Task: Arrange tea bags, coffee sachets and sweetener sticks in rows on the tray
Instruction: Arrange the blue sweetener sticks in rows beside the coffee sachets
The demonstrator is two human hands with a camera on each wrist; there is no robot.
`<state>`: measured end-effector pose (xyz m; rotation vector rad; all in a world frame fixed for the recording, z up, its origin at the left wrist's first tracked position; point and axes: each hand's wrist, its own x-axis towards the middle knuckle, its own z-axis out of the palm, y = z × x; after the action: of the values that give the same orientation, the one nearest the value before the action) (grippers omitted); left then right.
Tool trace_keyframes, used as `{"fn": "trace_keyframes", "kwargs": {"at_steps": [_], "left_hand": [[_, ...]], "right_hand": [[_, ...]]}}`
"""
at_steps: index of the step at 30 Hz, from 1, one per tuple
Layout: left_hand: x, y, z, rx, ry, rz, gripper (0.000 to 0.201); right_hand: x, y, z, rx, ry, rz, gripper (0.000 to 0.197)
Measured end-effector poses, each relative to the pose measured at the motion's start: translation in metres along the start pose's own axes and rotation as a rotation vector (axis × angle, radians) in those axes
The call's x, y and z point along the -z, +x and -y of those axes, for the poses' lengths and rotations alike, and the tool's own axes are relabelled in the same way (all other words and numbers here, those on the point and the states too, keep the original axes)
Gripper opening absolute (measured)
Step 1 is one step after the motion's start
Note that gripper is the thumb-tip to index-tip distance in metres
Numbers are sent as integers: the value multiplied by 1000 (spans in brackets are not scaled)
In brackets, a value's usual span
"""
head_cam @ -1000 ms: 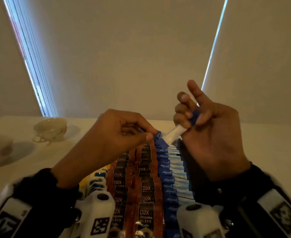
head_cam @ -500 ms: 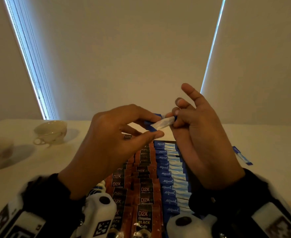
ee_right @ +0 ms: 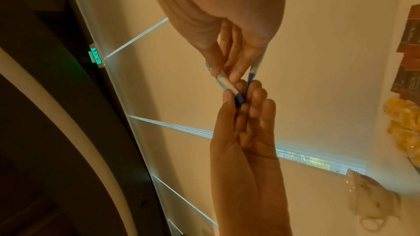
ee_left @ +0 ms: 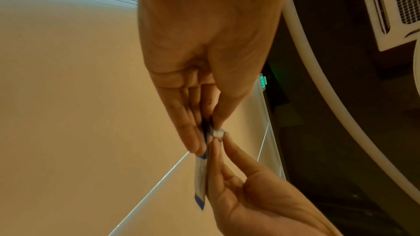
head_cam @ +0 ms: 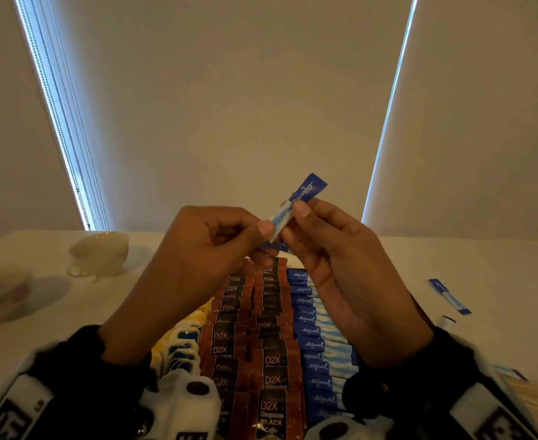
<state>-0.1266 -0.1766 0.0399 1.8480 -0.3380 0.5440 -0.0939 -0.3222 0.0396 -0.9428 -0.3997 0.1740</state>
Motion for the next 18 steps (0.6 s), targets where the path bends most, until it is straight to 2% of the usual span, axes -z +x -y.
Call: {"fn": "trace_keyframes", "kwargs": {"at_steps": [3, 5, 7, 9, 12, 15, 18], "left_hand": [[1, 0, 3, 22, 55, 55, 24], [2, 1, 4, 14, 56, 22, 25], [4, 1, 2, 3, 47, -18, 27], [5, 1, -1, 5, 51, -18, 27], [4, 0, -2, -3, 68, -21, 25], [4, 1, -1, 1, 40, -37, 23], [3, -1, -2, 5, 17, 15, 24]], "right_hand": [[3, 1, 2, 19, -161, -35, 16], [7, 4, 5, 66, -377, -54, 9], [11, 5, 9, 107, -701, 11, 9], [13, 4, 15, 82, -924, 126, 11], [16, 1, 25, -3, -990, 210, 12], [18, 1, 33, -38, -956, 224, 14], [18, 0, 36, -90, -911, 236, 13]]}}
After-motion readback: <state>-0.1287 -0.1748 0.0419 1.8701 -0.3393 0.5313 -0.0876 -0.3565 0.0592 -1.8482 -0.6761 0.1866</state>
